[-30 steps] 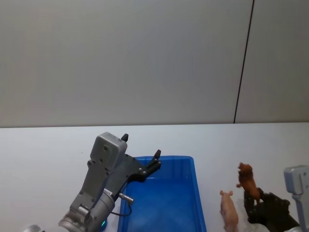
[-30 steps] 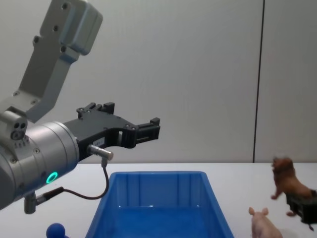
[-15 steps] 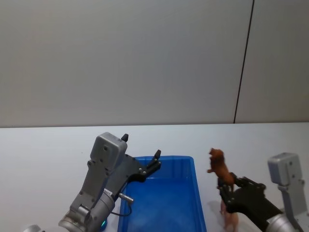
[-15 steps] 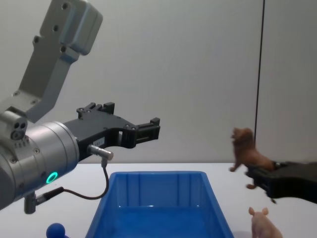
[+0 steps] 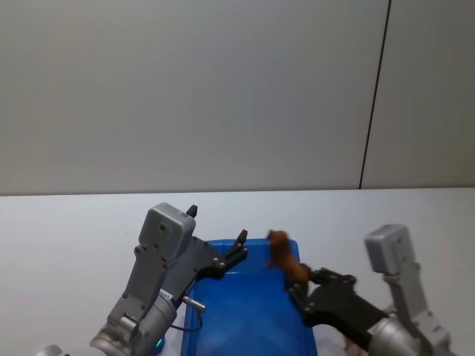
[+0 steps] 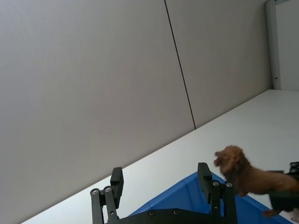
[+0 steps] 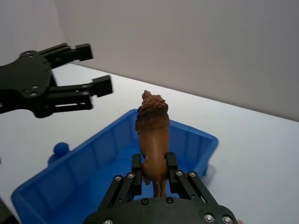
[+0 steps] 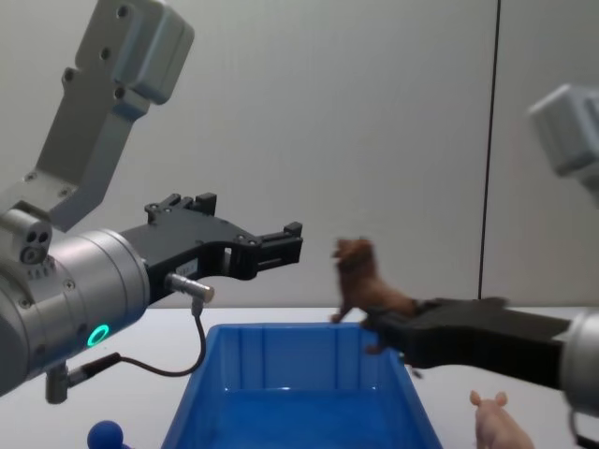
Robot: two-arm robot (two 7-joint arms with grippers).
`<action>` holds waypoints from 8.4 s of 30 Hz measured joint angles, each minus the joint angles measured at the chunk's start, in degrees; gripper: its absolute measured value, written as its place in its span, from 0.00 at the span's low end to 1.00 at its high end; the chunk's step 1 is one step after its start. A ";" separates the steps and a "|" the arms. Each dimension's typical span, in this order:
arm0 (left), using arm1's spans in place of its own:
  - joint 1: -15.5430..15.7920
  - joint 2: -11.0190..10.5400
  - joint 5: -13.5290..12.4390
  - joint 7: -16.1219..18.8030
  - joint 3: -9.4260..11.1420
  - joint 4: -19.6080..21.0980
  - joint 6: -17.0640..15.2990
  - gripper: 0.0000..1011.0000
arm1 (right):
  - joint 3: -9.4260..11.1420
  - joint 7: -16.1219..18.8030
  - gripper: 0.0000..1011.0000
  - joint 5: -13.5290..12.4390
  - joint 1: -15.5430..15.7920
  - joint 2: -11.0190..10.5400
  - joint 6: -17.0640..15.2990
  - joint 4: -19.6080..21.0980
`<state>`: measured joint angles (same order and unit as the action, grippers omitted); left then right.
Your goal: Pick up the two dolls from the table and place them into the box.
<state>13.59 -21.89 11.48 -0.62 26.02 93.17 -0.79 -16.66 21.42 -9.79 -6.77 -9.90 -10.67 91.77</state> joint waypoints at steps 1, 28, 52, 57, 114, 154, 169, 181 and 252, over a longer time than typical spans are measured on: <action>0.00 0.00 0.00 0.00 0.00 0.00 0.00 0.99 | -0.26 1.05 0.30 0.14 -0.71 0.44 -0.18 -0.81; 0.00 0.00 0.00 0.00 0.00 0.00 0.00 0.99 | -1.99 -2.00 0.99 2.03 -3.56 2.90 -2.40 -4.54; 0.00 0.00 0.00 0.00 0.00 0.00 0.00 0.99 | -0.57 -20.67 0.99 2.03 6.24 -1.10 -3.98 7.09; 0.00 0.00 0.00 0.00 0.00 0.00 0.00 0.99 | -0.20 -22.72 0.99 0.87 7.75 -1.53 -4.78 7.43; 0.00 0.00 0.00 0.00 0.00 0.00 0.00 0.99 | 0.18 -22.86 0.37 1.27 10.05 -0.74 2.72 3.83; 0.00 0.00 0.00 0.00 0.00 0.00 0.00 0.99 | -1.42 -5.89 0.82 -2.99 -0.47 4.97 2.42 -4.66; 0.00 0.00 0.00 0.00 0.00 0.00 0.00 0.99 | -0.72 -12.75 0.99 -0.58 2.39 3.23 4.39 -1.18; 0.00 0.00 0.00 0.00 0.00 0.00 0.00 0.99 | 0.87 -20.34 0.99 -0.02 7.40 0.03 6.04 4.64; -6.23 -5.04 8.80 10.19 -4.75 3.19 -17.34 0.99 | 2.14 -25.58 0.99 0.21 11.19 -2.40 7.12 8.97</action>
<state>7.36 -26.93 20.28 9.56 21.27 96.36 -18.14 -14.53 -4.16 -9.58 4.42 -12.30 -3.55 100.74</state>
